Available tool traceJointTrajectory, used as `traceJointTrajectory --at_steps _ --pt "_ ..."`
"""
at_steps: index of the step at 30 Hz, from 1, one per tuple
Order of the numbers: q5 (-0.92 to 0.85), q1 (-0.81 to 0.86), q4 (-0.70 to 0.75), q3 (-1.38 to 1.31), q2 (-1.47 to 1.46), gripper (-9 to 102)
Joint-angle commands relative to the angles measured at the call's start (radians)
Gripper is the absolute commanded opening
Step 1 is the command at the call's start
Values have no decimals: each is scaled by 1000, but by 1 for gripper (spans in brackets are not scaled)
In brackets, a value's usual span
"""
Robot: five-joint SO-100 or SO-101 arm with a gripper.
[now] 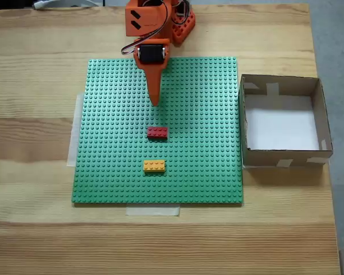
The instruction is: Pick the yellow lego block and put it in the box.
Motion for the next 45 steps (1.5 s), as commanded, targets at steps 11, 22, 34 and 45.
traceJointTrajectory --at_steps 11,22,34,45 --pt "-8 8 5 3 8 -1" --pt "-8 8 5 3 8 -1" --pt "-20 0 5 3 8 -1" --pt "-23 0 26 -25 -12 -1"
